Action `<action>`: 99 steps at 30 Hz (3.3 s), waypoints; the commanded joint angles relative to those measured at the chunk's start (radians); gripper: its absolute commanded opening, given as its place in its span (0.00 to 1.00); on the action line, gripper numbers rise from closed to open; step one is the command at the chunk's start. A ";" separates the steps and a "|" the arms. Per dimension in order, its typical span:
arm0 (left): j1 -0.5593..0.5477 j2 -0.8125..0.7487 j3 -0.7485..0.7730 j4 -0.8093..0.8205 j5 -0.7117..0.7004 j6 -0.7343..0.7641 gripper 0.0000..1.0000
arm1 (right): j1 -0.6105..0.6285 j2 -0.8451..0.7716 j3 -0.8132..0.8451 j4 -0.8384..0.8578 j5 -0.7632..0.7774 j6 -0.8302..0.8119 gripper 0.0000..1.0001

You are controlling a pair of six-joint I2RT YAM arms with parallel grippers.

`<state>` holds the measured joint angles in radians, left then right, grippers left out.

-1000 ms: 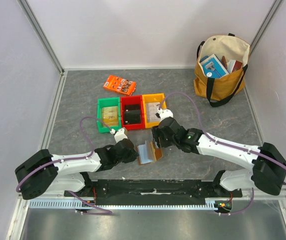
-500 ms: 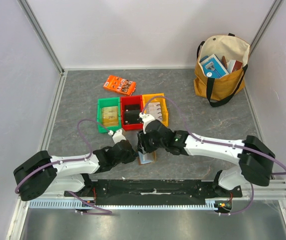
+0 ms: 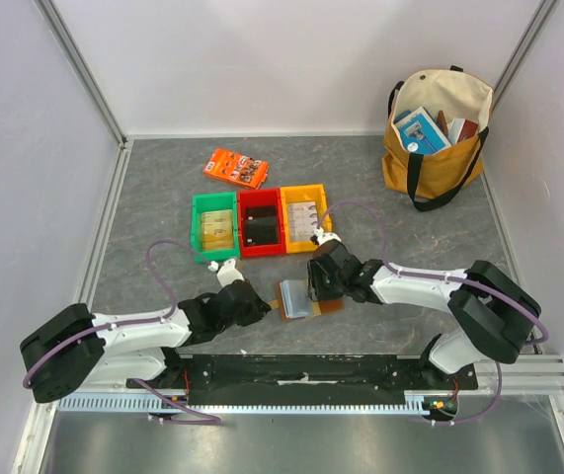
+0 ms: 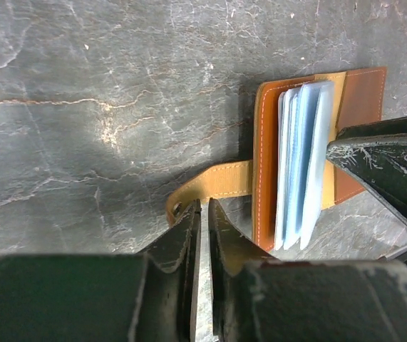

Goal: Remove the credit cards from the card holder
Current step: Open the card holder at the center of the board.

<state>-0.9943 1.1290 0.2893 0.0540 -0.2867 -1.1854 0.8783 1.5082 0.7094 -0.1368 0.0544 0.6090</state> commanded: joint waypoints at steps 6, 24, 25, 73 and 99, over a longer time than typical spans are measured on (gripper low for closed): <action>0.002 -0.070 -0.027 0.061 -0.014 -0.063 0.42 | -0.053 0.027 -0.105 0.121 -0.094 -0.008 0.40; 0.068 0.006 -0.113 0.361 0.095 -0.082 0.32 | -0.108 0.049 -0.174 0.246 -0.232 -0.003 0.40; 0.066 0.003 -0.119 0.385 0.104 -0.082 0.32 | -0.110 0.055 -0.176 0.258 -0.241 0.000 0.40; 0.068 0.014 0.280 -0.264 0.139 0.208 0.02 | -0.124 -0.329 -0.165 0.177 -0.261 0.011 0.70; 0.066 -0.169 0.008 -0.083 0.104 0.006 0.05 | 0.051 0.021 -0.082 0.388 -0.429 0.064 0.64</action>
<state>-0.9268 1.0210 0.3187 -0.0345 -0.1333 -1.1324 0.9066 1.5089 0.5747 0.2153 -0.3725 0.6750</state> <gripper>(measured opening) 0.043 0.644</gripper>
